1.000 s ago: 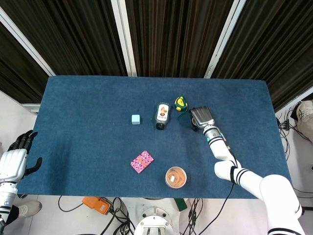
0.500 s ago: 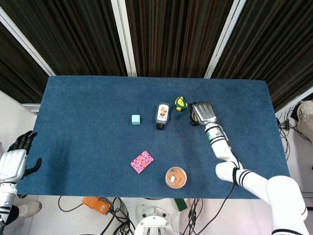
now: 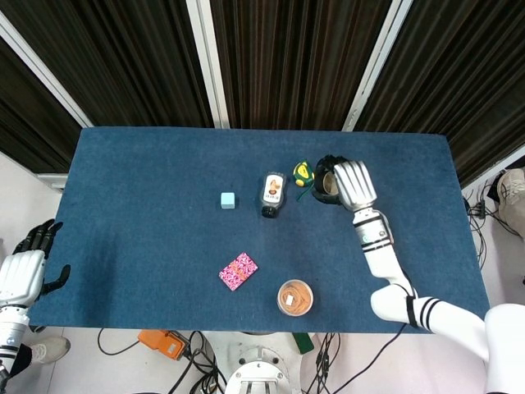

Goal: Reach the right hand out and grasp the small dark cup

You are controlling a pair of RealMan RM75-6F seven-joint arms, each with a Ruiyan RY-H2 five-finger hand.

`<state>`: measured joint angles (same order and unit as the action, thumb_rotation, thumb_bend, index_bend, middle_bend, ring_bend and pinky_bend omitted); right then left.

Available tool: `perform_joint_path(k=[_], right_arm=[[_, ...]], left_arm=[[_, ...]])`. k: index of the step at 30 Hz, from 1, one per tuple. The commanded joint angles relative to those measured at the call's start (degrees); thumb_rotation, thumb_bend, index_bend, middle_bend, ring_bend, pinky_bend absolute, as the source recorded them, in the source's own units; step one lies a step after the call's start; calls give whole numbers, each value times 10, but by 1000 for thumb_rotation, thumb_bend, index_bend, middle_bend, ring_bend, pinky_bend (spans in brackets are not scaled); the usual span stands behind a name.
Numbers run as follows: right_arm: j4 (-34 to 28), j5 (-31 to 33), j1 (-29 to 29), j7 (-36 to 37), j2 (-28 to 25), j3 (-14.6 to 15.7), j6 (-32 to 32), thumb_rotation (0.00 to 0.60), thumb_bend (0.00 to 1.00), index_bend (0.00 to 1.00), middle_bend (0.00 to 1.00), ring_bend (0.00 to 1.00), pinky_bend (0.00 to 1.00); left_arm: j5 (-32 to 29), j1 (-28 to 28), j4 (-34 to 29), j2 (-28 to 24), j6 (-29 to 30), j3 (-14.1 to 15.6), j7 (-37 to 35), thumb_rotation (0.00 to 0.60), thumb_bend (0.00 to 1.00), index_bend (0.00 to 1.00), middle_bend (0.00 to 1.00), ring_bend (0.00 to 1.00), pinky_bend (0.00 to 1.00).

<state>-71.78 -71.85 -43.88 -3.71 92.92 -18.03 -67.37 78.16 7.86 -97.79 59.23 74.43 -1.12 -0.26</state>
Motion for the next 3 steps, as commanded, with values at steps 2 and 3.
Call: perform_joint_path(k=[2, 3], right_arm=[[-32, -22, 18, -17, -20, 16, -16, 600, 515, 745, 590, 697, 892], [-37, -24, 20, -22, -23, 19, -18, 600, 515, 745, 590, 697, 892]], left_arm=[[0, -1, 0, 0, 2, 0, 2, 600, 365, 69, 0, 43, 192], [0, -1, 0, 1, 2, 0, 2, 600, 365, 69, 0, 43, 192]])
